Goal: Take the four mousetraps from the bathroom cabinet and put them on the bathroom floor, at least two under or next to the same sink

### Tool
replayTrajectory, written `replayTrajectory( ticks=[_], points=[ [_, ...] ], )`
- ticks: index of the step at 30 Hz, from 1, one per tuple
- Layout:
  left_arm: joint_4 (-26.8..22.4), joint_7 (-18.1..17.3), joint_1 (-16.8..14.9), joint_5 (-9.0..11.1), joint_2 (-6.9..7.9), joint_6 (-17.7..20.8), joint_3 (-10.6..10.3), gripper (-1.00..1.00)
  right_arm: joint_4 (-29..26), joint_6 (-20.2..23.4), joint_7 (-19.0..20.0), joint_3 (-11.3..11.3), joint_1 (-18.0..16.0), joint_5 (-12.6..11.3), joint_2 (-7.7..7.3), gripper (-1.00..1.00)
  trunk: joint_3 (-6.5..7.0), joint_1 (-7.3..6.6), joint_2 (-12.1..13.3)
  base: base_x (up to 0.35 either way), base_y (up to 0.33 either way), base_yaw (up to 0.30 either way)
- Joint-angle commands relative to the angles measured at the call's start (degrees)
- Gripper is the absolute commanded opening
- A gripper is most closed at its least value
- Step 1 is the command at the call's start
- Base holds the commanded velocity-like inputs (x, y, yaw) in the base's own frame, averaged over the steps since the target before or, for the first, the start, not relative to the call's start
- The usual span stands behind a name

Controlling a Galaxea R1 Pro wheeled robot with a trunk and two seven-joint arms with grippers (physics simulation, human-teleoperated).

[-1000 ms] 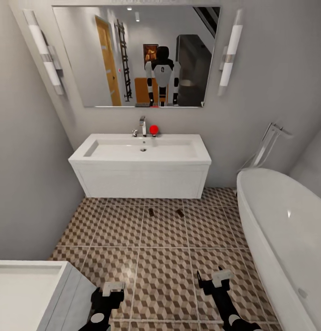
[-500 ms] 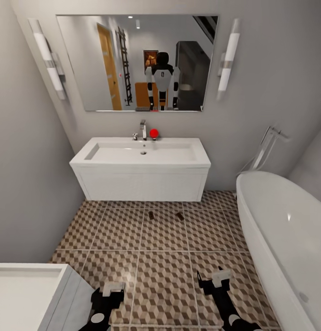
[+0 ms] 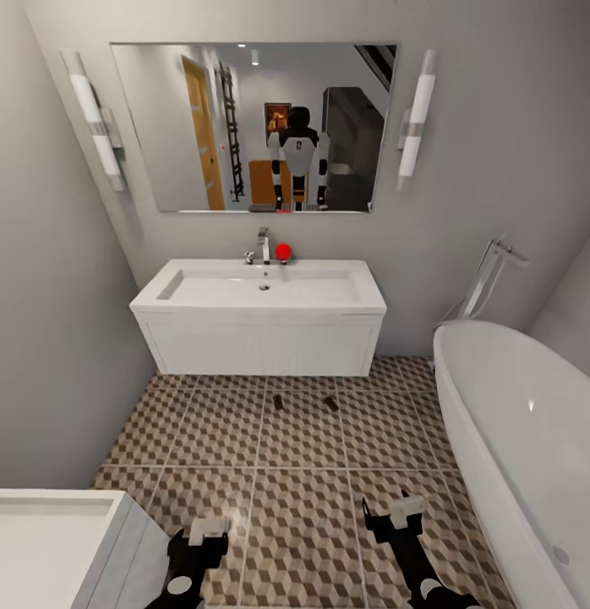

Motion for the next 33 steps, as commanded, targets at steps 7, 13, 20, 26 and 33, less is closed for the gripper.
replayTrajectory(
  ticks=[7,13,20,26,33],
  points=[
    [0.25,0.35,-0.06,0.46,0.02,-0.21,-0.48,1.00,0.07,-0.05,-0.59,0.17,-0.06,0.56,0.01,1.00,0.53,0.03,-0.10,0.000,0.000,0.000],
    [0.78,0.35,-0.06,0.46,-0.21,-0.21,-0.55,1.00,0.07,-0.06,-0.58,0.17,-0.06,0.56,0.01,1.00,1.08,0.03,-0.10,0.000,0.000,0.000],
    [0.92,0.35,-0.06,0.46,-0.33,-0.21,-0.57,1.00,0.07,-0.03,-0.58,0.17,-0.06,0.56,0.01,1.00,1.71,0.03,-0.10,0.000,0.000,0.000],
    [0.93,0.35,-0.06,0.46,-0.37,-0.21,-0.57,1.00,0.07,-0.02,-0.58,0.17,-0.06,0.56,0.01,1.00,2.26,0.03,-0.10,0.000,0.000,0.000],
    [0.93,0.35,-0.06,0.46,-0.39,-0.21,-0.57,1.00,0.07,-0.04,-0.57,0.17,-0.06,0.56,0.01,1.00,2.89,0.03,-0.10,0.000,0.000,0.000]
  ],
)
